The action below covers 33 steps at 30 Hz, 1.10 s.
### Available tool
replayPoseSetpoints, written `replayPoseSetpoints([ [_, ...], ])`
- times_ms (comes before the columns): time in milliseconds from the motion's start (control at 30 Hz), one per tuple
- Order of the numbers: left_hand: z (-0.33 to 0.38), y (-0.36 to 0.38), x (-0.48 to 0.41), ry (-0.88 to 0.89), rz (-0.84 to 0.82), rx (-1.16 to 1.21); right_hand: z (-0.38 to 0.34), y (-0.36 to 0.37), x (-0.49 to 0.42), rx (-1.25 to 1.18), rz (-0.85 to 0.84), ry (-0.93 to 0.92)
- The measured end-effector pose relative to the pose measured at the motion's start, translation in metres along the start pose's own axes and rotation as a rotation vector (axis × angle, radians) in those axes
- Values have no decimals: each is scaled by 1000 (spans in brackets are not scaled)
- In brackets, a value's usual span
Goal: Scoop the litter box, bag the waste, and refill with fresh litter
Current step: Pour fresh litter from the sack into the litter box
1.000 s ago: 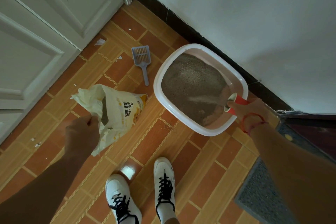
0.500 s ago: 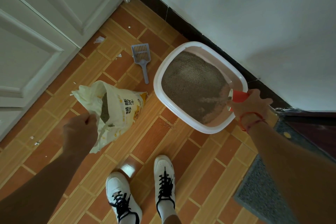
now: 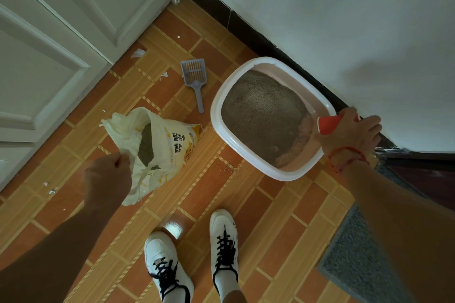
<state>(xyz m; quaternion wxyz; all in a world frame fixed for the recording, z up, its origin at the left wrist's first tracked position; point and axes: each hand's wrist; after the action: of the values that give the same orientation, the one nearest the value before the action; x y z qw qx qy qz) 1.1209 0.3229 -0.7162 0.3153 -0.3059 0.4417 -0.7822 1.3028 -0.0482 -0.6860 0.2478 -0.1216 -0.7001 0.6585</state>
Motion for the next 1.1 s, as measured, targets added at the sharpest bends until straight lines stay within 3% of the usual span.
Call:
replayPoseSetpoints([
  [67,-2,0,0,0,1,3,-1,12,-3,80,166,-124],
  [200,-8,0,-2,-20,3,-2,-17,17,5,-4,85,-12],
  [333,-13,-5,-5,-27,6,6,-41,18,22,-275,24,-5],
  [433,-17,-13,-7,-43,7,6,-59,22,36,-482,-63,-17],
  [567,-28,-21,-12,-82,-6,10,-87,19,56,-496,-181,-134],
  [700,-43,-27,-17,-116,-37,26,-115,9,78,-699,-317,-152],
  [900,-50,-36,-18,-88,-79,70,-154,-15,122,-921,-681,-221],
  [1000,-56,-31,-20,-96,-96,107,-171,-22,145,-819,-857,-366],
  [1100,-56,-33,-23,-82,-94,103,-187,-18,169,-550,-837,-662],
])
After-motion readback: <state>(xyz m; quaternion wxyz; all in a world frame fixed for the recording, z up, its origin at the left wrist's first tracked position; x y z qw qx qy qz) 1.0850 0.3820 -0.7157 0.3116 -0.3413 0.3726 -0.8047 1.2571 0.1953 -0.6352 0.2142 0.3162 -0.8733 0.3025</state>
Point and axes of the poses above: each hand's wrist, its own x-axis away from the middle knuckle, its own y-axis out of the palm, z = x × y, and after that the axes turned 14 degrees about z, right-handed
